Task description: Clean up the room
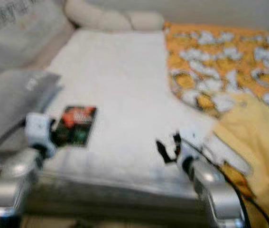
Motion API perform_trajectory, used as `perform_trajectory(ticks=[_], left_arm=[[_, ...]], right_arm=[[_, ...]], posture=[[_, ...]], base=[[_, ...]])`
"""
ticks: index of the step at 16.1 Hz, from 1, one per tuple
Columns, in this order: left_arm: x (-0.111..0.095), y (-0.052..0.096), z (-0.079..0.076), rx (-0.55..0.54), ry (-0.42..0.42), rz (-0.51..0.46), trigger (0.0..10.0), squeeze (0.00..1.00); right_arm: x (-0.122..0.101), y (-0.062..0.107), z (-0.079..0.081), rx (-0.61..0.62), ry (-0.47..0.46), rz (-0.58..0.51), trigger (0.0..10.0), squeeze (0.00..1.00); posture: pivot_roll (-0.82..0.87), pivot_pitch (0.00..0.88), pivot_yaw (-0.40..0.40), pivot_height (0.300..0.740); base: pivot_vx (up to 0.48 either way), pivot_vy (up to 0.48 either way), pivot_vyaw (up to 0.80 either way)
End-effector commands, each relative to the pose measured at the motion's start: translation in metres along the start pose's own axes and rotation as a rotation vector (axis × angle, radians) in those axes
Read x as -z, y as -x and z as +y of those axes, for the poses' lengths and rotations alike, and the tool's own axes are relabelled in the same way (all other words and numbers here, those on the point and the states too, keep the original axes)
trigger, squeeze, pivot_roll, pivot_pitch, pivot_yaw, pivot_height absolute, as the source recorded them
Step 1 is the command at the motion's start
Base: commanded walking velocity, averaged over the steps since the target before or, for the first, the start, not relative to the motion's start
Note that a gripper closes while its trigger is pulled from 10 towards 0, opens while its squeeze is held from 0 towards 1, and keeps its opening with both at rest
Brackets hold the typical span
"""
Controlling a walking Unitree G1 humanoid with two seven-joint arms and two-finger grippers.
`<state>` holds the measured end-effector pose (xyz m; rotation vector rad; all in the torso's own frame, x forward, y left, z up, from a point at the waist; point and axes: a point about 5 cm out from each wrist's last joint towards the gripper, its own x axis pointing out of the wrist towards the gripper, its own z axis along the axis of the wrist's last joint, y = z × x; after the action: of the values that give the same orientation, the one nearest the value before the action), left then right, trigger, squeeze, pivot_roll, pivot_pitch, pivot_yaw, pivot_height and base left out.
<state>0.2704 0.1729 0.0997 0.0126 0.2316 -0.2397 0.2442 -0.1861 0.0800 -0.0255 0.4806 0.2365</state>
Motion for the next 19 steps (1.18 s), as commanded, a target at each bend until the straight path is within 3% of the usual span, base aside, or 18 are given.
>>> perform_trajectory(ticks=[1, 3, 9, 10, 11, 12, 13, 14, 19], left_arm=[[-0.008, 0.002, 0.004, -0.014, -0.026, -0.018, 10.0, 1.0], [-0.008, 0.002, 0.003, -0.013, -0.039, -0.01, 10.0, 1.0], [-0.013, 0.0, 0.004, -0.026, -0.041, 0.003, 10.0, 0.98], [-0.014, -0.001, 0.002, -0.02, -0.042, 0.009, 10.0, 0.47], [-0.015, -0.002, 0.001, -0.016, -0.067, 0.001, 10.0, 0.46], [-0.016, -0.003, 0.0, -0.011, -0.067, -0.006, 10.0, 0.47], [-0.016, -0.003, -0.002, 0.002, -0.066, -0.018, 10.0, 0.47], [-0.017, -0.003, -0.004, 0.012, -0.066, -0.024, 10.0, 0.47], [-0.017, -0.002, -0.008, 0.031, -0.044, -0.029, 10.0, 0.47]], right_arm=[[-0.005, -0.001, 0.002, -0.003, 0.011, -0.022, 10.0, 1.0], [-0.005, -0.002, 0.002, -0.004, 0.012, -0.022, 10.0, 1.0], [-0.004, -0.003, 0.005, -0.007, -0.009, -0.03, 10.0, 1.0], [-0.003, -0.002, 0.005, -0.003, -0.019, -0.027, 10.0, 1.0], [-0.003, -0.002, 0.005, -0.001, -0.02, -0.026, 10.0, 1.0], [-0.003, -0.001, 0.004, -0.002, -0.022, -0.025, 10.0, 0.91], [-0.002, -0.001, 0.004, -0.002, -0.021, -0.023, 10.0, 0.31], [-0.002, -0.001, 0.004, -0.005, -0.02, -0.023, 10.0, 0.0], [0.0, -0.001, 0.005, -0.012, -0.025, -0.006, 10.0, 0.0]], posture=[[0.0, 0.0, 0.023, 0.74], [0.0, 0.0, 0.023, 0.74], [0.0, 0.0, 0.033, 0.74], [-0.01, 0.0, 0.037, 0.74], [-0.01, 0.0, 0.039, 0.74], [-0.01, 0.0, 0.039, 0.74], [-0.01, 0.0, 0.04, 0.74], [-0.01, 0.0, 0.04, 0.74], [-0.01, 0.0, 0.036, 0.74]], base=[[0.0, -0.48, 0.0], [0.0, -0.48, 0.0], [0.0, 0.16, 0.0], [0.0, 0.0, 0.0], [0.0, 0.0, 0.0], [0.0, 0.0, 0.0], [0.0, 0.0, 0.0], [0.0, 0.0, 0.0], [0.258, 0.0, -0.56]])
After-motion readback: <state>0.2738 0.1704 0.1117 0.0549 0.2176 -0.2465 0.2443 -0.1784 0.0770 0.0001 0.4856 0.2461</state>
